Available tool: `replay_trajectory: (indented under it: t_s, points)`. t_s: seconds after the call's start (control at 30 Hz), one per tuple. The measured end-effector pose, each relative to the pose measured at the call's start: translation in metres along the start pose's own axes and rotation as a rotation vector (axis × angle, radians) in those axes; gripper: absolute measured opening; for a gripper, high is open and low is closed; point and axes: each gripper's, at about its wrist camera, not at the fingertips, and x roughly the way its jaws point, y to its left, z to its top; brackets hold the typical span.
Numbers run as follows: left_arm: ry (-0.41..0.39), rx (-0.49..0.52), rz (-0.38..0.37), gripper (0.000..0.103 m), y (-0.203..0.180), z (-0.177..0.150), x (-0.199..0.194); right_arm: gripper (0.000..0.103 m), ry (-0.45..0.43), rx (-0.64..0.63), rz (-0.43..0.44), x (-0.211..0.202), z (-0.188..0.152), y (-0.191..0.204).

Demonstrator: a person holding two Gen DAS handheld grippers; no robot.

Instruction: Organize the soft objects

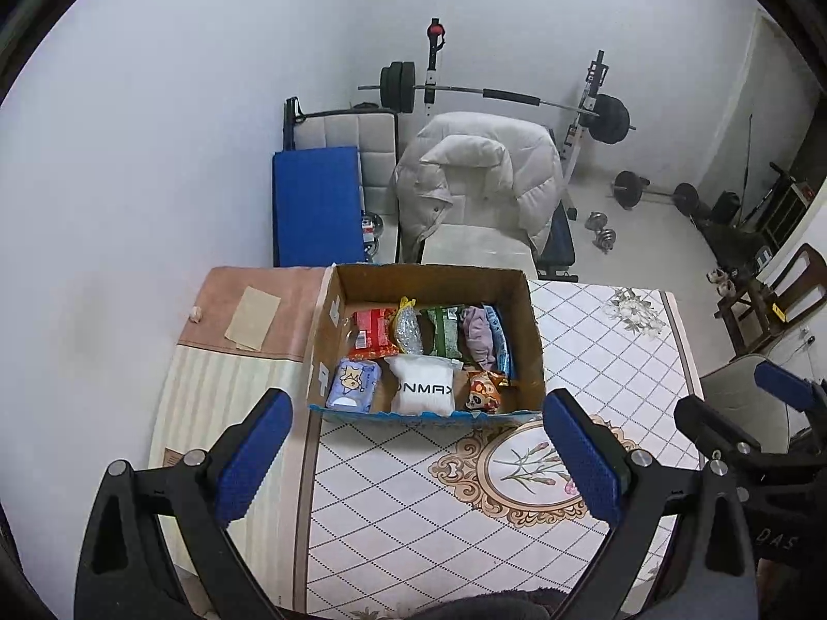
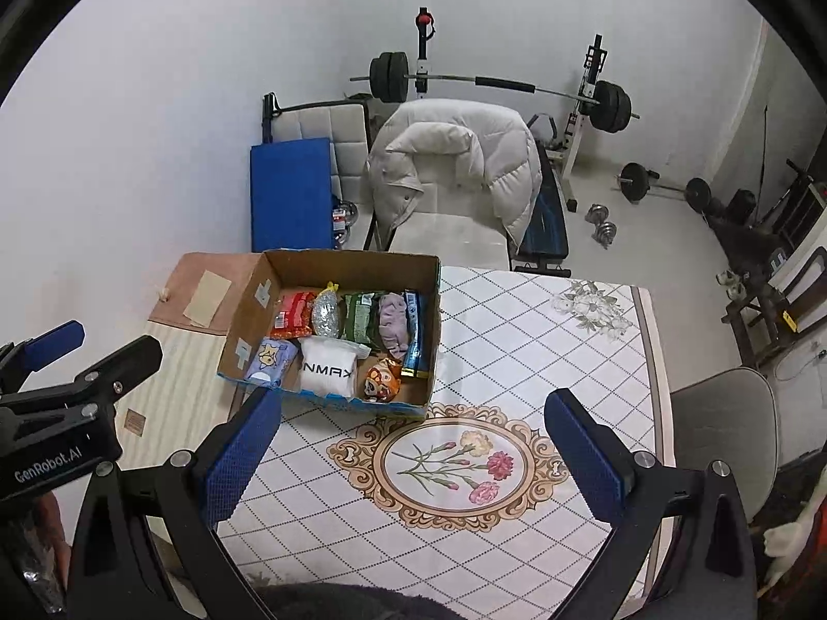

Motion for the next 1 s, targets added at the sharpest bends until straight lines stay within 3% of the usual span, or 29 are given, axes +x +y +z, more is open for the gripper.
replay_trajectory:
  t_s: [0.17, 0.37, 1.0]
  points:
    - [0.011, 0.0, -0.012, 0.099, -0.004, -0.005, -0.002, 0.103, -0.023, 0.0, -0.005, -0.012, -0.004, -0.001]
    - [-0.032, -0.004, 0.051, 0.099, -0.005, -0.008, -0.003, 0.103, -0.063, 0.007, -0.062, -0.014, -0.003, -0.003]
    - [-0.067, -0.02, 0.058, 0.1, -0.002, -0.006, -0.012, 0.103, -0.065, 0.024, -0.067, -0.014, -0.003, -0.01]
